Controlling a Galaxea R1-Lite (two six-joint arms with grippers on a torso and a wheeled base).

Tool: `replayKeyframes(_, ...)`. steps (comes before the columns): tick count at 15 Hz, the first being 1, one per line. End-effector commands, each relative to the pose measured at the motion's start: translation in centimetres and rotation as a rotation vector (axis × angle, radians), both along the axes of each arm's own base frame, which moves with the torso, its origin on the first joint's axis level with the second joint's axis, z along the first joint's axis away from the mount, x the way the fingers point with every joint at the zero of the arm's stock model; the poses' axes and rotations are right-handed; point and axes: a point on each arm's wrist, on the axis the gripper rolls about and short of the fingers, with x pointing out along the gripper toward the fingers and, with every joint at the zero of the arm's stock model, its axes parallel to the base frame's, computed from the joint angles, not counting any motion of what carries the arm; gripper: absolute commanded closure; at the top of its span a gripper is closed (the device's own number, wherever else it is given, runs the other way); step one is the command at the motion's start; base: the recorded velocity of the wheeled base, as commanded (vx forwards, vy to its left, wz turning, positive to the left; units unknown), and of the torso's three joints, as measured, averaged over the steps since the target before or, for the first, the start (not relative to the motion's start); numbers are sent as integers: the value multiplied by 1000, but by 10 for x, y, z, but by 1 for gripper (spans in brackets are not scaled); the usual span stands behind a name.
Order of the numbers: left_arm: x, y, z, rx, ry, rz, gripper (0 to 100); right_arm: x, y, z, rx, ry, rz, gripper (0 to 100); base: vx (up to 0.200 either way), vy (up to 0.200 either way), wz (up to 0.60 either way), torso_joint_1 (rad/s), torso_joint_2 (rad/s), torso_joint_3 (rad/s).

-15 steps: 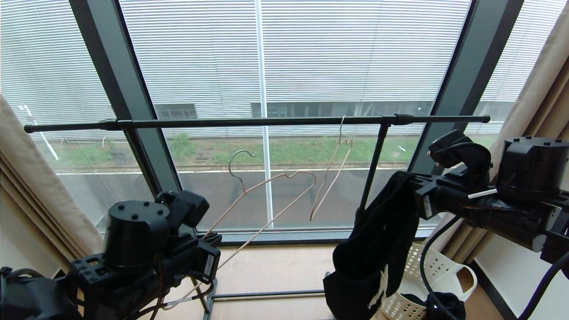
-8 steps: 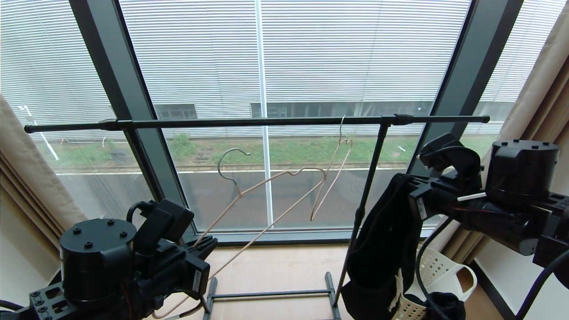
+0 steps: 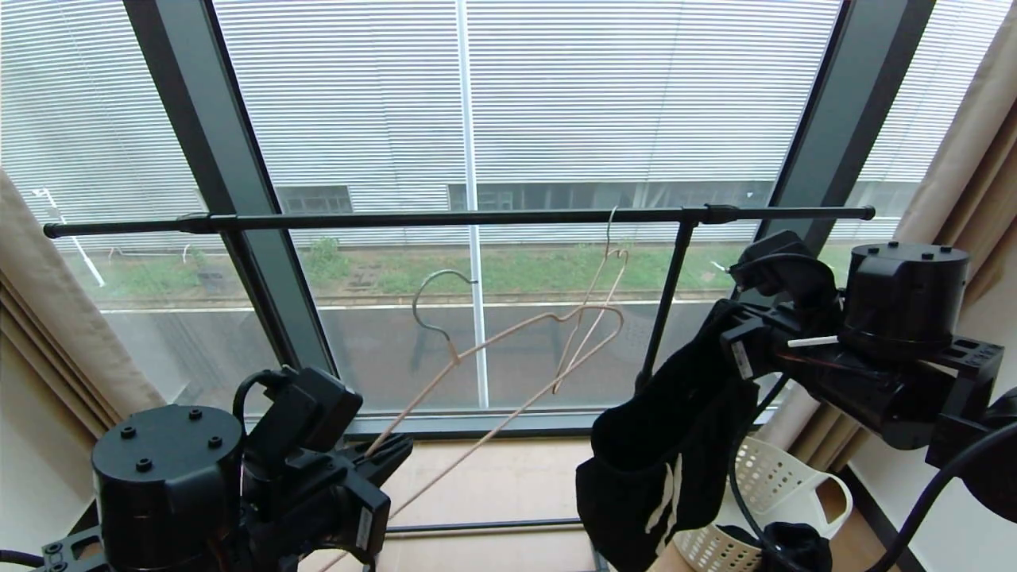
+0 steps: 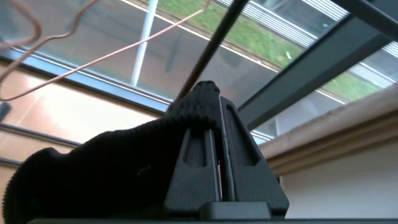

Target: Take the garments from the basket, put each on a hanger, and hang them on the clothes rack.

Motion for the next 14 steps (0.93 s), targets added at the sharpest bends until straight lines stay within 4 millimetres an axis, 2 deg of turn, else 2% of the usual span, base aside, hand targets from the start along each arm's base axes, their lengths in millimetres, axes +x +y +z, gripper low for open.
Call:
replayKeyframes(1,-5,-2,-6,10,28,-47,100,7,11,-7,-12,15,0,100,0,0,0,0,0,0)
replayKeyframes(3,-5,-3,-9,21,40,-60,100,8,15,-9,-16,19,7,100,0,0,0,0,0,0)
replayKeyframes(14,-7,-11,-19,52,76,-93,100,-15,55,-19,-28,47,129,100,0,0,0,0,0,0)
